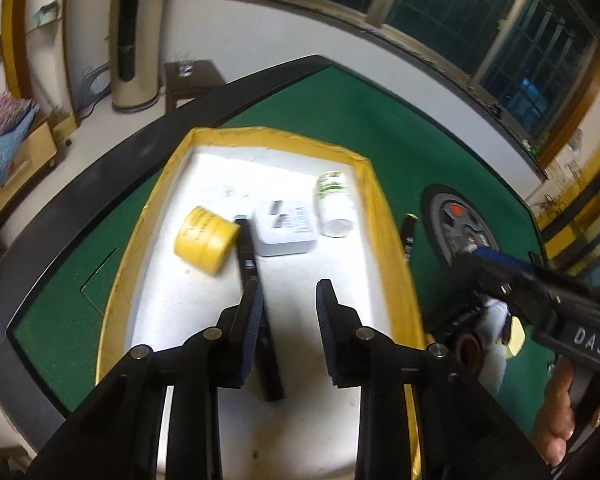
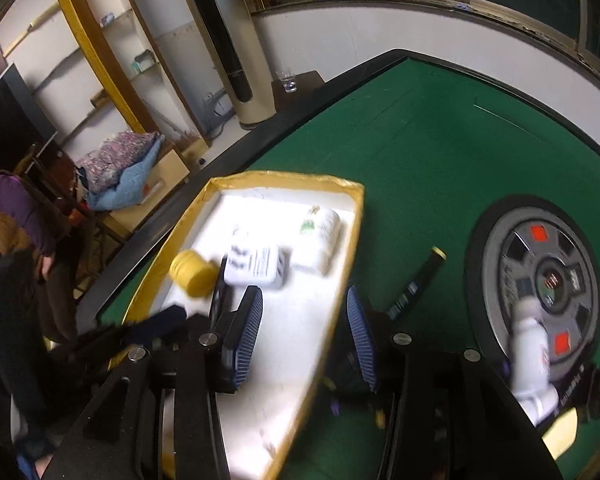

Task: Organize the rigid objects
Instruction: 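Grasp two black markers with left tool while right reaches toward red-labelled pill bottle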

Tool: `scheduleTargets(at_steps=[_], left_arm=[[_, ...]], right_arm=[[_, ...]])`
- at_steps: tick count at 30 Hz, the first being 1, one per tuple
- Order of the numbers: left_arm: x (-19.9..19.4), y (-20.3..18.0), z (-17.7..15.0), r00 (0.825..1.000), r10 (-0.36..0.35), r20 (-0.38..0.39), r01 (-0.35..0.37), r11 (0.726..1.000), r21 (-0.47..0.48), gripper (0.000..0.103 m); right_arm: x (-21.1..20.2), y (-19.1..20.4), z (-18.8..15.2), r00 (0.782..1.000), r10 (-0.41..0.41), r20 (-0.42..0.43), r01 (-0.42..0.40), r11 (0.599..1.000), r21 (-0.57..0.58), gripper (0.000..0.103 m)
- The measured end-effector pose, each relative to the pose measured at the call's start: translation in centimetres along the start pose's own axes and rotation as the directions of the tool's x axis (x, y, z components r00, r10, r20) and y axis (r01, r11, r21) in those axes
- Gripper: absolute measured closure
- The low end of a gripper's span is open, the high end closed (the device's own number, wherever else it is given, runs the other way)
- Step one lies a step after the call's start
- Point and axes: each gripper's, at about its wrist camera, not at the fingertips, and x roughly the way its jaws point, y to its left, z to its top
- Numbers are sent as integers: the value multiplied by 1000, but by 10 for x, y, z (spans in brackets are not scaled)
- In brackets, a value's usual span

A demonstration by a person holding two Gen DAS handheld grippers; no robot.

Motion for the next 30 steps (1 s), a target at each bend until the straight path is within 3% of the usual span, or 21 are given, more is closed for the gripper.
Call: scheduleTargets(at_steps=[5,13,17,20,22,26,30], left_arm=[[-8,-40,-4,999,-51,1,50,988,148,78],[16,-92,0,994,-77,-78,94,965,243,78],[41,-122,11,986,-73,-150,117,945,306,78],[65,-142,22,983,-1,-184,70,926,371,78],[75,-145,33,986,64,-157,0,927,375,78],[100,-140,49,970,76,-231,4,945,328,78],[118,-142,49,952,108,-286,-3,938,346,78]], right_arm=[[-51,-46,-50,999,25,36,-27,998,55,63],[-93,-124,-135,996,-16,91,-2,980,197,60],[-100,-160,-144,993,-46,110,14,960,280,61],[-110,-173,-148,992,-8,124,-32,948,317,61],[-112,-175,-149,991,-5,132,-39,945,324,61],[-115,-180,-155,990,8,140,-54,942,330,61],[-117,-188,-156,989,12,144,-62,934,352,61]])
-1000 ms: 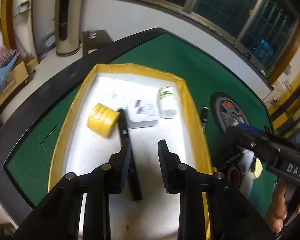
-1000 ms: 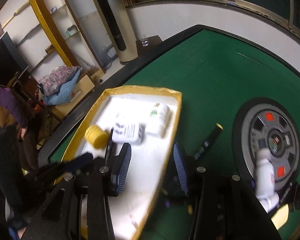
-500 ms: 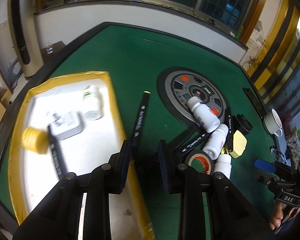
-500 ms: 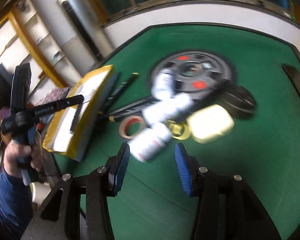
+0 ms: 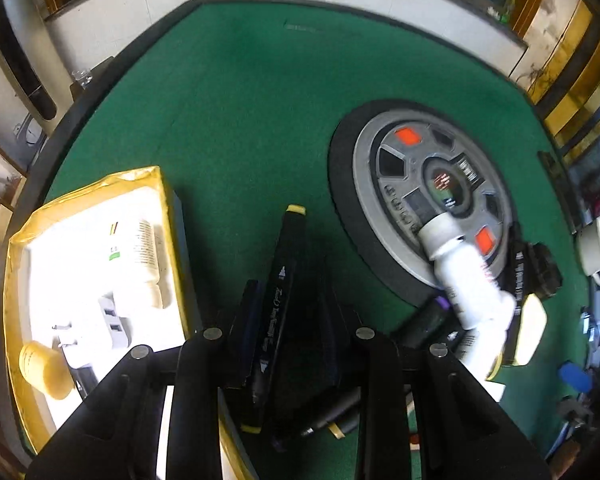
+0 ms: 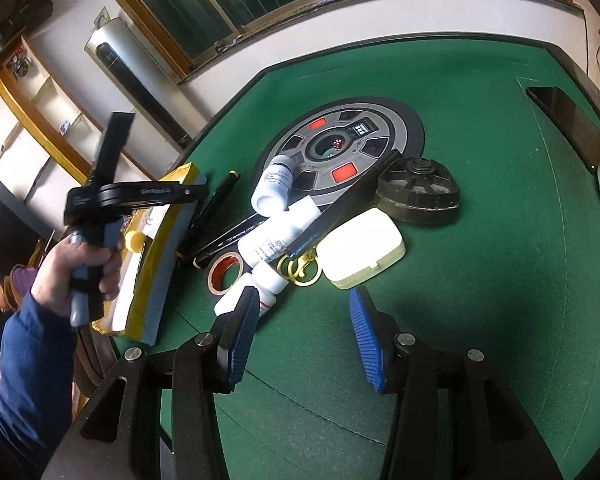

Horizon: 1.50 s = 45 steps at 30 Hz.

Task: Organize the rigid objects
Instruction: 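Grasp two black markers with left tool while right reaches toward red-labelled pill bottle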

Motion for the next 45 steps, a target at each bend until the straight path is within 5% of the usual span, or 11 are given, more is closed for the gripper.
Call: scheduleTargets(at_steps=[6,14,22,35,45], left_arm=[[11,-9,-7,999,48,-25,-47,998,31,78],[-11,-33,-68,1000,20,23,-22,995,96,86],[-35,-49,-132,996,-61,70,53,992,113,90],[-32,-46,-131,987,-105,126,97,993,66,89],[-39,-54,-157,982,-78,174,63,994,92,90]], right_arm=[[-11,-16,8,998,-33,46,31,998,48,61],[-15,-44,20,979,-175,110,164,981,99,58],[12,-32,12,998,-65,4,65,996,58,58],[49,4,-10,996,-41,-79,41,999,-12,58],[45,19,-20,981,-180,-65,172,978,-121,65]])
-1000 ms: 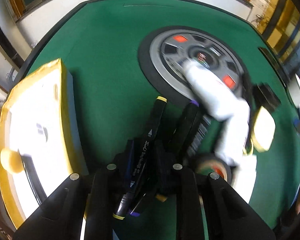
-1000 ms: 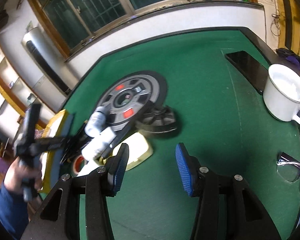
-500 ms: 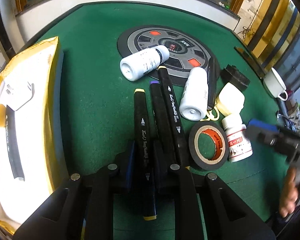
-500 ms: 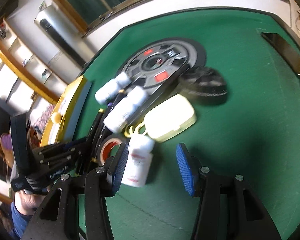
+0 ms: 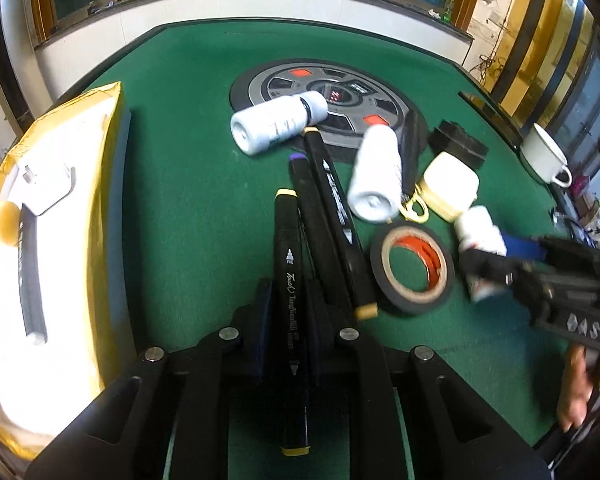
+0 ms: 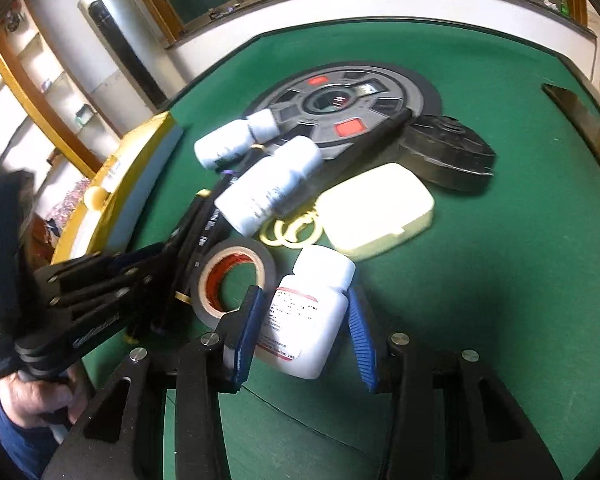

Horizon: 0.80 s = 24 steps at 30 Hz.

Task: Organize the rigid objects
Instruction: 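Grasp two black markers with left tool while right reaches toward red-labelled pill bottle, then lift the markers with left tool while right grasps the red-labelled white pill bottle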

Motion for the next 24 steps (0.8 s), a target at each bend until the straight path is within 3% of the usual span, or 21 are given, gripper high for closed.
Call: scheduleTargets(at_steps=[2,13,16,18,24], left_arm=[[0,-2,0,1000,11,3,-11,1000,8,90],[2,-8,-1,997,69,29,-70,997,23,89],[2,-10,-3,996,81,42,-82,996,34,89],[2,-11,-4,995,87,52,-89,995,35,89],[-1,-8,-6,996,68,57,-67,998,-4,90]], right_arm=[[-2,2,0,998,-58,5,58,998,-34,65],[-2,22,-10,984,-173,44,178,969,-174,65],[-1,22,-12,981,-186,45,191,966,-172,65],[8,19,-11,985,-172,-17,168,975,-148,69],[-3,18,-8,988,-151,6,151,978,-148,72]])
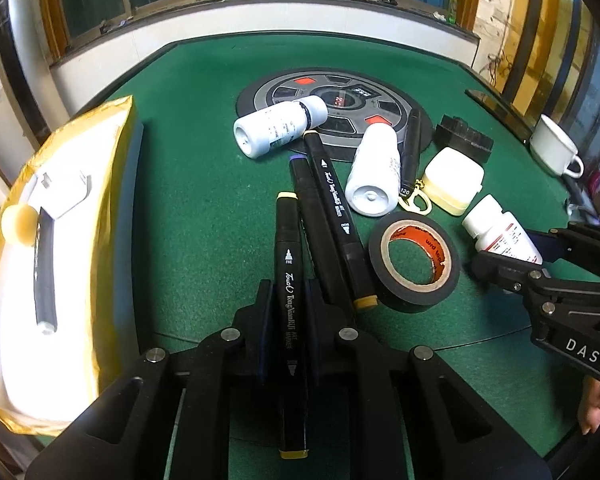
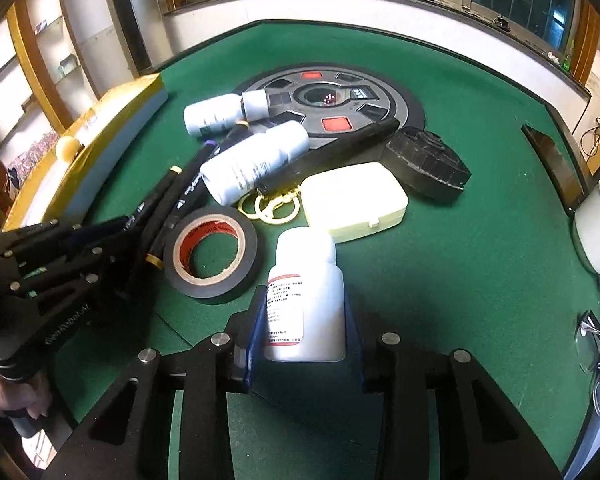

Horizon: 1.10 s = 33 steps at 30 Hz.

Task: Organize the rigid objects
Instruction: 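Lift the markers with left tool while right grasps the red-labelled white pill bottle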

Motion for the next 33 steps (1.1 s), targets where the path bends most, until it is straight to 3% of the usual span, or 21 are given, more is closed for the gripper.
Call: scheduleTargets(at_steps=[9,16,33], left_arm=[[-16,-4,1,998,-18,55,18,1000,-9,90],[-27,-13,3,994,13,109,-16,1000,23,90],[-42,-19,1,986,43,159,-51,998,46,90]], right_arm=[[-9,2,3,999,17,46,-17,1000,4,72],[-16,3,3,996,40,82,-41,999,8,72],[-21,11,2,992,67,109,-67,998,-4,72]])
